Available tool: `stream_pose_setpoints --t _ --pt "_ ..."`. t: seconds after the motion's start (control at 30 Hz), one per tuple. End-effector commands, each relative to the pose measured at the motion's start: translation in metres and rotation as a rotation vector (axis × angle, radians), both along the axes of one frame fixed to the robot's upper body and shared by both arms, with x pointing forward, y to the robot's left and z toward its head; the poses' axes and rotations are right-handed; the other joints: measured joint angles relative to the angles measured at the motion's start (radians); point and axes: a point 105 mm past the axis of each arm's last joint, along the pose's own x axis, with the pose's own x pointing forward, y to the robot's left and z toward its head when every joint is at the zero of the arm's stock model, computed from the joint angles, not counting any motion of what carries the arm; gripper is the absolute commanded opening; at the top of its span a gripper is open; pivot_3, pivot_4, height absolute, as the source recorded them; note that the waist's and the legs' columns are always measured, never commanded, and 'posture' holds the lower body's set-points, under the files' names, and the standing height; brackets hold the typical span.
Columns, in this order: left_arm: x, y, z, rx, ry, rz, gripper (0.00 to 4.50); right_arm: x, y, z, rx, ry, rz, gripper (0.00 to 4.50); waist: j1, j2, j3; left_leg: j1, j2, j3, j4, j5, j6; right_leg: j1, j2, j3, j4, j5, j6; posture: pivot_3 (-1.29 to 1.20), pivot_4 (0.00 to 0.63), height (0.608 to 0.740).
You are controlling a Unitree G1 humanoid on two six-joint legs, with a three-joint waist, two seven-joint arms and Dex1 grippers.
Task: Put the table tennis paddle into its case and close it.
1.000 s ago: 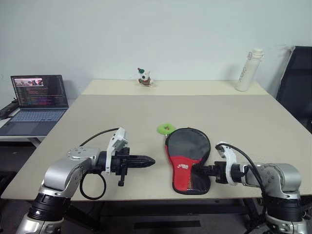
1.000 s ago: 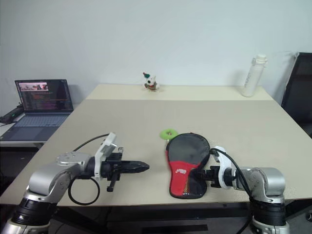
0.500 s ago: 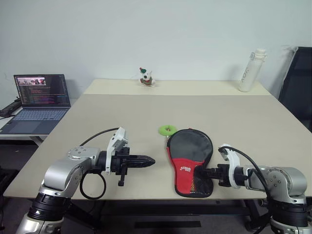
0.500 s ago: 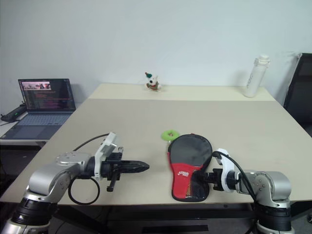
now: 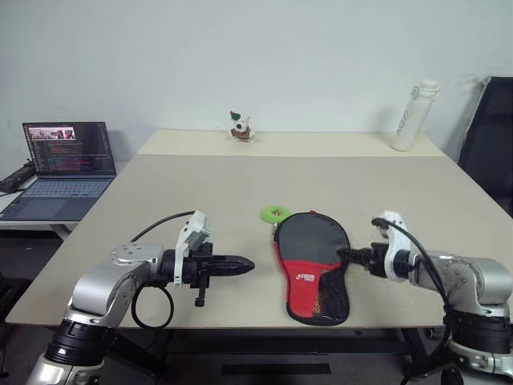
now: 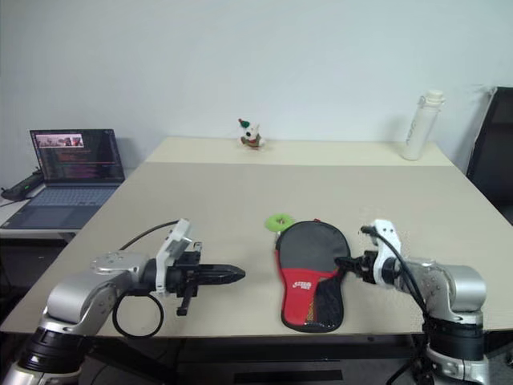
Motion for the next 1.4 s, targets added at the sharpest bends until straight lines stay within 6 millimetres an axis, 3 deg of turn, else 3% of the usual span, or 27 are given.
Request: stream_pose_setpoints --t 0.03,0.13,0.37,0.47,0.6,0.83,1.07,1.4 --pt "0.013 0.005 0.01 -0.025 -0.064 0.077 0.0 -0.011 0.027 0.04 0.035 -0.17 0.195 4.47 0.0 0.0 0.0 0.0 0.0 0.0 0.0 0.0 0.0 0.0 0.0 0.0 0.0 0.0 0.0 0.0 0.15 0.74" --pt "0.026 0.01 0.011 -0.022 -0.092 0.155 0.0 -0.02 0.052 0.048 0.032 -0.235 0.325 4.47 -0.001 0.0 0.0 0.0 0.001 0.0 0.0 0.0 0.0 0.0 0.001 -0.001 0.0 0.0 0.0 0.0 0.15 0.74" --pt "0.067 0.019 0.006 0.01 -0.156 0.393 0.0 0.002 0.098 0.007 -0.058 -0.242 0.332 4.47 0.0 0.0 0.0 0.0 0.001 -0.001 0.0 0.0 0.0 0.0 0.001 -0.001 0.0 0.0 0.0 0.0 0.15 0.74" --pt "0.083 0.019 0.006 0.022 -0.186 0.468 0.53 0.011 0.109 -0.013 -0.071 -0.214 0.292 4.5 0.002 0.0 0.0 -0.001 0.0 -0.001 0.0 0.0 0.0 0.0 0.0 0.0 0.0 0.0 0.0 0.0 0.15 0.74" --pt "0.101 0.01 0.007 0.028 -0.2 0.515 1.83 0.016 0.109 -0.033 -0.105 -0.184 0.252 4.5 0.005 -0.001 0.0 -0.001 0.0 -0.001 0.0 0.0 0.0 0.0 0.0 -0.001 0.001 0.0 0.0 0.0 0.15 0.74" --pt "0.135 -0.013 0.013 0.018 -0.19 0.554 4.39 0.014 0.109 -0.043 -0.108 -0.166 0.256 4.5 0.005 -0.001 -0.001 -0.001 -0.008 -0.002 0.001 0.0 0.0 0.0 0.0 -0.001 0.002 0.001 0.001 0.0 0.15 0.74" --pt "0.167 -0.026 -0.007 0.089 -0.087 0.63 4.46 0.015 0.109 -0.044 -0.106 -0.161 0.237 4.5 0.0 -0.002 -0.001 0.0 -0.009 -0.002 0.001 0.0 0.0 0.0 -0.001 -0.001 0.002 0.001 0.001 0.0 0.15 0.74" --pt "0.17 -0.043 -0.043 0.183 0.029 0.678 4.46 0.015 0.109 -0.043 -0.109 -0.162 0.208 4.5 0.001 -0.002 -0.001 0.0 -0.009 -0.002 0.001 0.0 0.0 0.0 -0.001 -0.001 0.002 0.001 0.002 0.0 0.15 0.74"
